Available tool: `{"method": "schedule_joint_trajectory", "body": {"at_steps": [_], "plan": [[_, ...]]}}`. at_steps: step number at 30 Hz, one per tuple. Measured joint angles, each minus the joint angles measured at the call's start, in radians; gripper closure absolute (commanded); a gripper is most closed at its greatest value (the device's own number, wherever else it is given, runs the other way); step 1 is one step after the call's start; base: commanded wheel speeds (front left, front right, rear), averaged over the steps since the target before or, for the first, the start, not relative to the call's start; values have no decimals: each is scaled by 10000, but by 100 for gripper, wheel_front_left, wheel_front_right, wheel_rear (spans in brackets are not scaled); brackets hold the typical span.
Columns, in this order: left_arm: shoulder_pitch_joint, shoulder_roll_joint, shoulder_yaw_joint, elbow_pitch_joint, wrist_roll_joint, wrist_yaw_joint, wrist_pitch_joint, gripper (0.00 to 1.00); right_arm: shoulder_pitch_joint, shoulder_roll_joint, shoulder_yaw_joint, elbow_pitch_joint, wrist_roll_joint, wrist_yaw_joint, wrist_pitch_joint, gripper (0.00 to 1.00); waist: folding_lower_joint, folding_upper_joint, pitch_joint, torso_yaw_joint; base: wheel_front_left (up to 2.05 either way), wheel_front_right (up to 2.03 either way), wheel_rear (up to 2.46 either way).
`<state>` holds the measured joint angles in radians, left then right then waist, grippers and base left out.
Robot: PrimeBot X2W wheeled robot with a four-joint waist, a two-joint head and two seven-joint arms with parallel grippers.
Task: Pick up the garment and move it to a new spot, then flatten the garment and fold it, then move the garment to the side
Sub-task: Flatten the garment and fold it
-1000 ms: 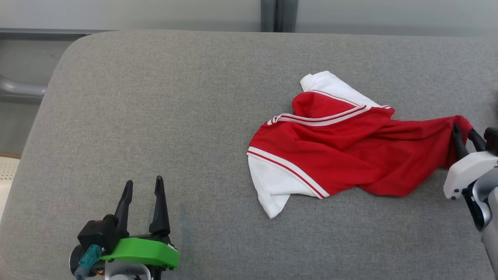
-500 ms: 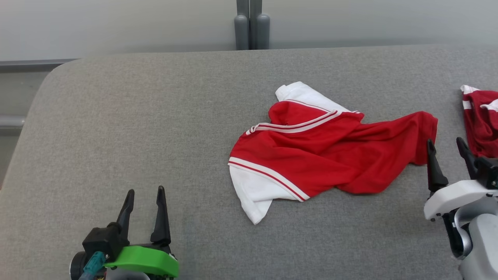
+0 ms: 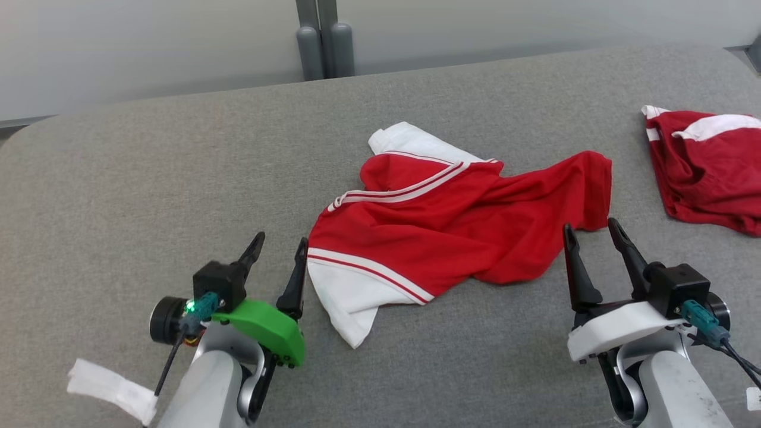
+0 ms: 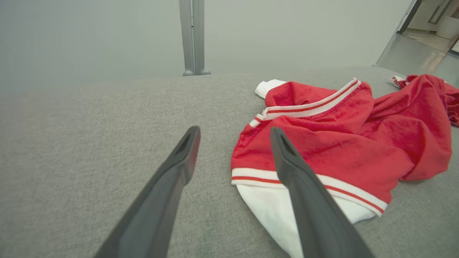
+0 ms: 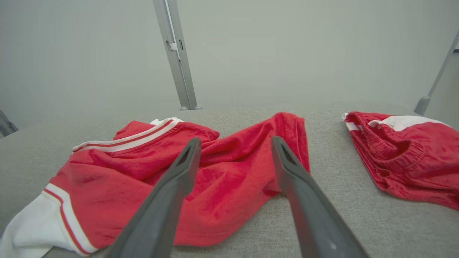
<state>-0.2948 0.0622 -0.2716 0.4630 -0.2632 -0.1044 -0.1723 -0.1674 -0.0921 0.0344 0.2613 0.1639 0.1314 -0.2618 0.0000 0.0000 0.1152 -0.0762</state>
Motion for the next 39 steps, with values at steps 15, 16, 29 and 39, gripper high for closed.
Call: {"method": "schedule_joint_trajectory", "body": {"at_steps": [15, 16, 29, 39], "plan": [[-2559, 119, -176, 3045, 12, -23, 153, 0, -285, 255, 142, -236, 140, 0, 0, 0, 0, 0, 1245, -1318, 0, 0, 0], [-2643, 136, -163, 3231, 12, -13, 119, 0, -302, 265, 136, -242, 150, 0, 0, 0, 0, 0, 1316, -1408, 0, 0, 0], [-3509, 67, -383, 4686, -58, 17, -460, 100, -341, 387, 140, -253, 184, 0, 0, 0, 0, 0, 1620, -1714, 0, 0, 0], [-3454, -29, -265, 4050, -314, 96, -874, 100, -209, 401, -192, -265, 96, 0, 0, 0, 0, 0, 1208, -1184, 0, 0, 0]]}}
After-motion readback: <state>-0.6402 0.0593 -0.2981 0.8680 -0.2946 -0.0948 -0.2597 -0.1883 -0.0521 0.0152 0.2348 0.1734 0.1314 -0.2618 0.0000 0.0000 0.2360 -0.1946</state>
